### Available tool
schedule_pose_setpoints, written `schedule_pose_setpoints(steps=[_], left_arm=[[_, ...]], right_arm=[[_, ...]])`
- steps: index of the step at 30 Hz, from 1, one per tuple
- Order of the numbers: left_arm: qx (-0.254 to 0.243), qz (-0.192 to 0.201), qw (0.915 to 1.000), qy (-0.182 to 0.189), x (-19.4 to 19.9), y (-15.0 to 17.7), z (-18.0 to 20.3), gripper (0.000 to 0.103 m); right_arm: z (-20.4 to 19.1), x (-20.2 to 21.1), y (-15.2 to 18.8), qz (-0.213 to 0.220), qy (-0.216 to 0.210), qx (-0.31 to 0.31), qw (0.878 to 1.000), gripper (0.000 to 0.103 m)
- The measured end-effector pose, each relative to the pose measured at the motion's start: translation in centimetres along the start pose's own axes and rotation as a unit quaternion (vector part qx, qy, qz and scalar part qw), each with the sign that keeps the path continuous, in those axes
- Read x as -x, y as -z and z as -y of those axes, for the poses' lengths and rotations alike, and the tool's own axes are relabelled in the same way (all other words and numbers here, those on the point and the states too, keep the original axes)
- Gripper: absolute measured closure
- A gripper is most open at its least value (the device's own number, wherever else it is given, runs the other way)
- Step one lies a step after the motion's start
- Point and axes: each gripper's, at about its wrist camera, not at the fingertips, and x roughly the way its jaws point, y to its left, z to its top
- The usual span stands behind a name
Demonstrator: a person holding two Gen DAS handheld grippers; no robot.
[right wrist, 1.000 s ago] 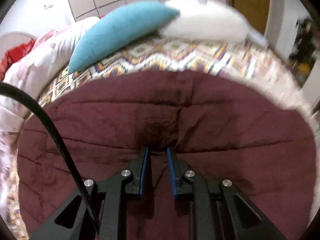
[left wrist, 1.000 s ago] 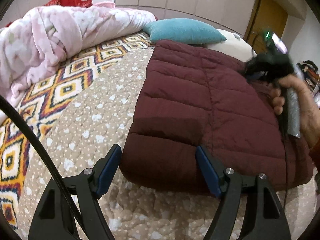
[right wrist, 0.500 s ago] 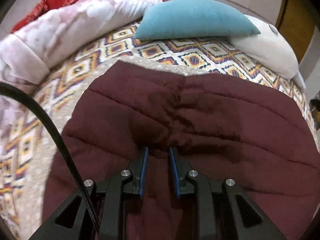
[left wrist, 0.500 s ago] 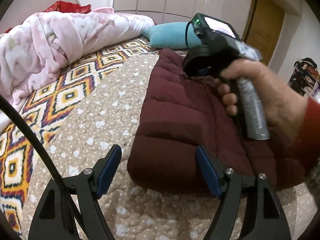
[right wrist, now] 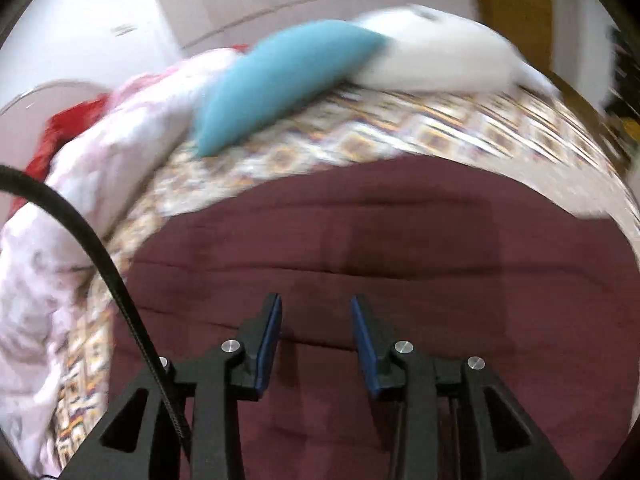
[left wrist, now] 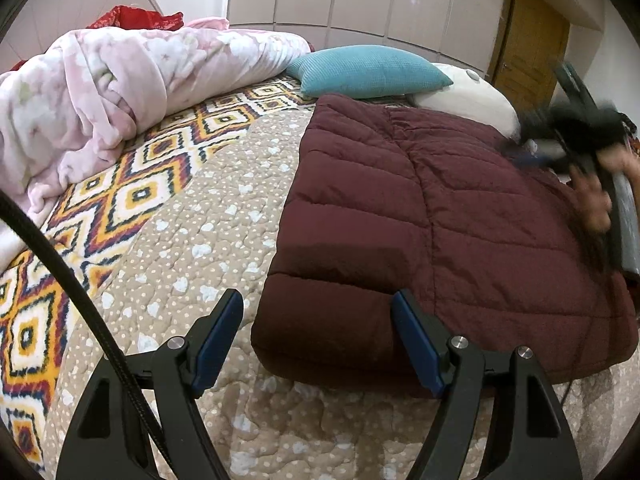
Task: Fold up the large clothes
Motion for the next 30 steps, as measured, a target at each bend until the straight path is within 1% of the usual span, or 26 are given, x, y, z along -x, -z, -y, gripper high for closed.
schedule_pose_setpoints(steps=[2, 5, 6, 7, 8, 9, 10, 12, 13, 15, 16, 17, 18, 19, 20, 21, 22, 23, 24, 26, 27, 29, 30], left_arm=[[0.0, 0.0, 1.0, 0.001, 0.0, 0.0, 0.0, 0.027], [0.002, -0.002, 1.0, 0.003, -0.2, 0.1, 0.0, 0.027], [0.002, -0.003, 1.0, 0.003, -0.3, 0.1, -0.1, 0.027], [0.002, -0.003, 1.0, 0.003, -0.4, 0.2, 0.0, 0.027], [0.002, -0.004, 1.0, 0.003, -0.4, 0.2, 0.0, 0.027], [0.002, -0.004, 1.0, 0.003, -0.4, 0.2, -0.1, 0.027], [0.001, -0.003, 1.0, 0.002, -0.4, 0.2, 0.0, 0.027], [0.001, -0.003, 1.0, 0.002, -0.5, 0.2, -0.1, 0.027], [0.001, -0.003, 1.0, 0.002, -0.4, 0.2, -0.1, 0.027], [0.002, -0.003, 1.0, 0.002, -0.5, 0.2, -0.1, 0.026], [0.002, -0.003, 1.0, 0.002, -0.5, 0.2, -0.1, 0.026], [0.003, -0.003, 1.0, 0.002, -0.5, 0.2, -0.2, 0.026], [0.003, -0.003, 1.0, 0.002, -0.5, 0.2, -0.2, 0.026], [0.003, -0.003, 1.0, 0.002, -0.5, 0.2, -0.2, 0.026], [0.002, -0.003, 1.0, 0.002, -0.5, 0.2, -0.2, 0.025], [0.002, -0.003, 1.0, 0.002, -0.5, 0.2, -0.2, 0.025], [0.002, -0.003, 1.0, 0.002, -0.5, 0.2, -0.2, 0.025], [0.001, -0.003, 1.0, 0.001, -0.6, 0.2, -0.2, 0.025], [0.0, -0.003, 1.0, -0.001, -0.7, 0.2, -0.2, 0.024], [0.0, -0.004, 1.0, -0.004, -0.8, 0.3, -0.2, 0.023], [0.0, -0.004, 1.0, -0.004, -0.9, 0.3, -0.2, 0.023], [0.001, -0.005, 1.0, -0.005, -0.9, 0.3, -0.1, 0.023], [0.0, -0.004, 1.0, -0.006, -0.9, 0.3, -0.1, 0.023]], right_arm=[[4.3, 0.4, 0.7, 0.001, 0.005, -0.027, 1.0, 0.066], [9.3, 2.1, 1.4, 0.015, 0.009, -0.061, 0.998, 0.076], [11.1, 2.9, 1.6, 0.017, 0.015, -0.081, 0.996, 0.081], [12.0, 3.6, 1.7, 0.02, 0.031, -0.089, 0.995, 0.081], [12.7, 4.8, 1.9, 0.032, 0.064, -0.097, 0.993, 0.081], [13.0, 5.9, 2.0, 0.042, 0.059, -0.104, 0.992, 0.08], [13.0, 6.9, 2.2, 0.051, 0.04, -0.112, 0.992, 0.079], [12.5, 9.0, 3.6, 0.069, -0.015, -0.116, 0.991, 0.079], [12.4, 9.5, 4.2, 0.072, -0.031, -0.113, 0.99, 0.077], [11.5, 10.0, 6.3, 0.061, -0.076, -0.1, 0.99, 0.073], [11.3, 9.7, 7.1, 0.051, -0.088, -0.097, 0.99, 0.072], [11.5, 9.4, 8.1, 0.041, -0.084, -0.092, 0.991, 0.072], [11.8, 9.2, 8.7, 0.035, -0.071, -0.088, 0.993, 0.072], [12.7, 8.8, 9.4, 0.028, -0.046, -0.085, 0.995, 0.074], [14.0, 8.6, 10.0, 0.022, -0.033, -0.09, 0.995, 0.077], [16.0, 8.5, 10.6, 0.019, -0.026, -0.108, 0.994, 0.082], [17.7, 8.7, 11.0, 0.017, -0.029, -0.127, 0.991, 0.103], [19.2, 9.0, 11.3, 0.016, -0.032, -0.148, 0.988, 0.103], [20.4, 9.7, 11.5, 0.02, -0.017, -0.163, 0.986, 0.103], [21.4, 11.5, 11.6, 0.035, 0.073, -0.167, 0.983, 0.098], [21.8, 12.2, 11.5, 0.041, 0.071, -0.171, 0.982, 0.088], [22.3, 12.9, 11.0, 0.049, 0.037, -0.192, 0.979, 0.087], [22.3, 13.1, 10.3, 0.06, 0.032, -0.198, 0.978, 0.087]])
